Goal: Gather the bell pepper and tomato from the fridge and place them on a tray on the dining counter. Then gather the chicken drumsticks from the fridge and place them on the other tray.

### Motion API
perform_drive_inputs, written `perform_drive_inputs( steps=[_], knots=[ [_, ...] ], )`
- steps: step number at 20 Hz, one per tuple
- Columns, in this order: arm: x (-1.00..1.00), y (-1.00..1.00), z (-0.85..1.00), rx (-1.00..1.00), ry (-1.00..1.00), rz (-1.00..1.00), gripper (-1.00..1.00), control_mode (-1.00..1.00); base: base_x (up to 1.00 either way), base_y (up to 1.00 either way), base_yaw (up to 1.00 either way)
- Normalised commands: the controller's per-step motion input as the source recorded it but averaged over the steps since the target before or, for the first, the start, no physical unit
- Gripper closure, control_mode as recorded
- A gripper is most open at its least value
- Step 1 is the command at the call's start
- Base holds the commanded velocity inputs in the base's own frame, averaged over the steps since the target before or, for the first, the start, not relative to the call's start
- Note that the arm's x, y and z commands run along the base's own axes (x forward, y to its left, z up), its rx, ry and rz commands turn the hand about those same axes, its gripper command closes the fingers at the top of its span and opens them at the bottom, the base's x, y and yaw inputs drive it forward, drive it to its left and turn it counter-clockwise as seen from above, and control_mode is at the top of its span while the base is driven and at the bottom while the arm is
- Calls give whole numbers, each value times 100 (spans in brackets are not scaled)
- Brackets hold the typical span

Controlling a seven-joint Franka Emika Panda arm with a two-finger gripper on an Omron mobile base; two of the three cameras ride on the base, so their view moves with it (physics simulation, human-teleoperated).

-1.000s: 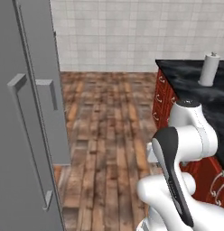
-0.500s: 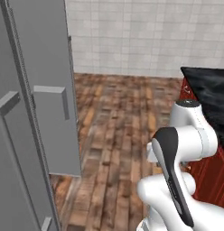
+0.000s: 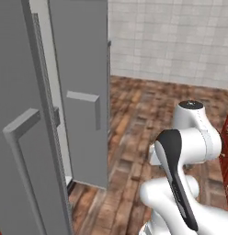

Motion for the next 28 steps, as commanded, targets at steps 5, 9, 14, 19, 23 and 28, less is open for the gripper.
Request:
perform_drive_inputs(
  steps=[5, 9, 14, 19, 23, 28],
  knots=[
    [0, 0, 0, 0, 0, 0, -100, 100, 77, 13, 45],
    [0, 0, 0, 0, 0, 0, -100, 100, 84, 1, 49],
    [0, 0, 0, 0, 0, 0, -100, 100, 90, 0, 50],
    [0, 0, 0, 0, 0, 0, -100, 100, 89, 0, 50],
    [0, 0, 0, 0, 0, 0, -100, 100, 65, -1, 54],
    [0, 0, 0, 0, 0, 0, -100, 100, 37, -18, 57]
  ],
)
